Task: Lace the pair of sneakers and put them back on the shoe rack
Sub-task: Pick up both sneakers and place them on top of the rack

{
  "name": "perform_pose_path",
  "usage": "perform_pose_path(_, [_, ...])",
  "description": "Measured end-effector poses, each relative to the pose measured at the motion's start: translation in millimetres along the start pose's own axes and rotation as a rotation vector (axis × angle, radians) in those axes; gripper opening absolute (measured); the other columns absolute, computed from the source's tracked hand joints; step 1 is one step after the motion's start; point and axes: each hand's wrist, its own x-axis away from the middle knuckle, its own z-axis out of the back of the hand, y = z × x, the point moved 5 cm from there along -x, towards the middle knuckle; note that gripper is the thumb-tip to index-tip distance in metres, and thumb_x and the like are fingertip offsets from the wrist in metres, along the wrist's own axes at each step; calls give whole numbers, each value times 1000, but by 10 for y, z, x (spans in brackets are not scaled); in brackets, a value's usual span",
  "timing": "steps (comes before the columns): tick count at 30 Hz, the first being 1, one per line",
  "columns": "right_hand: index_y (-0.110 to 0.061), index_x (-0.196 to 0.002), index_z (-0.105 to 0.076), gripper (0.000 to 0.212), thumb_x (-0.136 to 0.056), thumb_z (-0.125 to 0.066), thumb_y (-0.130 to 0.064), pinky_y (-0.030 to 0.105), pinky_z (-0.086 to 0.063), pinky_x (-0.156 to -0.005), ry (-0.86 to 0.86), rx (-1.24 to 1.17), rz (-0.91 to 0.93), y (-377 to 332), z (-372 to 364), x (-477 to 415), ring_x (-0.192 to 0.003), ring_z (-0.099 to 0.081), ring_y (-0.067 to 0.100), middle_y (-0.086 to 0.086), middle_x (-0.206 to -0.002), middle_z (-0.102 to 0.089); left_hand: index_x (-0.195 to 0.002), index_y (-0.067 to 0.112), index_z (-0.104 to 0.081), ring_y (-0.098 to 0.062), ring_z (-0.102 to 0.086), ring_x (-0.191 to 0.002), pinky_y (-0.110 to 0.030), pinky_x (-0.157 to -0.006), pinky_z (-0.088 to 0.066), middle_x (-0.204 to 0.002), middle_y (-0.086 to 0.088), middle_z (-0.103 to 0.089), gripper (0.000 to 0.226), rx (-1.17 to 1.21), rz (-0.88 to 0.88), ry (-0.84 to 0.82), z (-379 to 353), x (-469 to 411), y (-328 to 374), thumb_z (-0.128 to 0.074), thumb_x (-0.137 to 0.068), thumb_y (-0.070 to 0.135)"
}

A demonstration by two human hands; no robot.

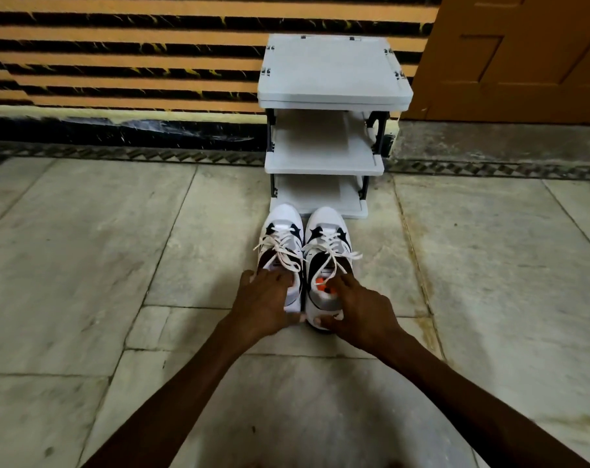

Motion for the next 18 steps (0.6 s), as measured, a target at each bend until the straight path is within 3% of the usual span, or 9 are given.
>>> perform_pose_path(2, [-33, -138, -42, 68, -78, -66, -55, 35, -49, -82, -74, 21, 14, 1, -56, -63, -111, -62, 26, -6, -144, -46, -137, 22, -40, -19, -42, -132, -39, -105, -24, -140, 4, -49, 64, -125, -44, -46, -123, 37, 34, -66, -80, 38])
perform_pose_path(5, [-34, -135, -48, 59, -81, -67, -48, 31, -46, -84, -13, 14, 60, -38, -20, -93, -113, -61, 27, -4, -140, -53, -134, 25, -46, -16, -50, -124, -30, -98, -27, -132, 7, -58, 59, -59, -25, 121, -58, 54, 89, -66, -79, 22])
perform_pose_path(7, [-32, -130, -53, 53, -81, -69, -42, 28, -44, -78, 42, 32, 103, -91, 64, -65, -112, -62, 25, -4, -135, -58, -125, 28, -54, -12, -64, -102, -24, -91, -30, -115, 6, -66, 54, 55, 14, 167, 20, 105, 87, -63, -74, 12])
perform_pose_path(9, [-31, -124, -58, 48, -78, -72, -36, 28, -44, -74, 91, 24, 122, -123, 200, -13, -108, -63, 25, -3, -125, -64, -115, 27, -58, -11, -70, -79, -30, -89, -39, -95, 2, -71, 49, 137, 48, 168, 125, 184, 88, -57, -71, 5])
perform_pose_path(13, [-27, -115, -63, 43, -75, -76, -34, 29, -41, -68, 166, -11, 145, -197, 654, 168, -99, -65, 28, -1, -110, -68, -99, 24, -61, -20, -69, -83, -28, -71, -35, -84, 1, -73, 30, 35, -32, 267, 649, 358, 177, -67, -70, 20])
perform_pose_path(18, [-34, -121, -56, 50, -74, -74, -41, 27, -39, -68, 266, 44, 267, -487, 1477, 487, -100, -64, 25, -8, -117, -65, -113, 31, -57, -24, -65, -91, -28, -72, -34, -100, 4, -71, 40, -108, -97, 338, 1607, 709, 499, -69, -74, 33])
